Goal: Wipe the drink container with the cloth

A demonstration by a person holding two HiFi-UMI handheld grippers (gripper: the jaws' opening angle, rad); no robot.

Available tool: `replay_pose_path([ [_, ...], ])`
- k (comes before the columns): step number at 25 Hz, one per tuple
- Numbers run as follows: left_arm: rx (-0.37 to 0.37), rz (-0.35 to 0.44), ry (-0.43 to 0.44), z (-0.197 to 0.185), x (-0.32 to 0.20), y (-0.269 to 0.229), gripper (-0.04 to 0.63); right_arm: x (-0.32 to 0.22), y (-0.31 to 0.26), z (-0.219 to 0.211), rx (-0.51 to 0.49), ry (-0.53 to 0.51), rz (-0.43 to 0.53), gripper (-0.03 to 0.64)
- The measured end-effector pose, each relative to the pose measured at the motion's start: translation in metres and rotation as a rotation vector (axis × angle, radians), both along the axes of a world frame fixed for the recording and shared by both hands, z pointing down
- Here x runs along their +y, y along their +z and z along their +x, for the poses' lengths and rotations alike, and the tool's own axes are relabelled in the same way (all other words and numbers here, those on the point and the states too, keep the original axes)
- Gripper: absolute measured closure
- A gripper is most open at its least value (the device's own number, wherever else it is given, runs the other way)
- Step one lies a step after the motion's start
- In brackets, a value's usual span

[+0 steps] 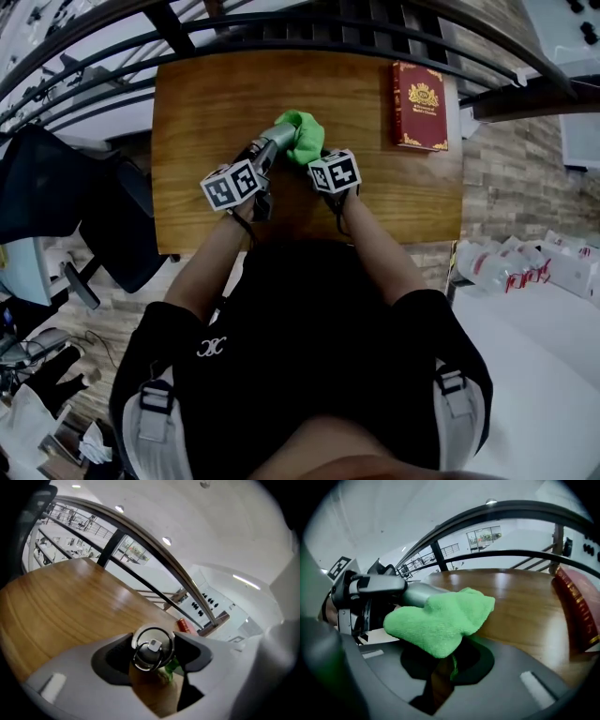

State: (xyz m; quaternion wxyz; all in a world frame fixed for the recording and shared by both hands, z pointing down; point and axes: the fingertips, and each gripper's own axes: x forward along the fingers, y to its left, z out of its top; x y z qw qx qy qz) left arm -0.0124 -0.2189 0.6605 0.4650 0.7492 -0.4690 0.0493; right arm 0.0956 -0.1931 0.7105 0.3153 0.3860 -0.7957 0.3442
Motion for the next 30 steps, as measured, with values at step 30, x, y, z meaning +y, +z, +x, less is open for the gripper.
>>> replay_pose_path([
  [30, -0.642, 0.359, 0.535, 0.094, -0.035, -0.029, 0.284, -0.011, -0.246, 0.119, -0.185, 0.33, 0.667, 0.568],
])
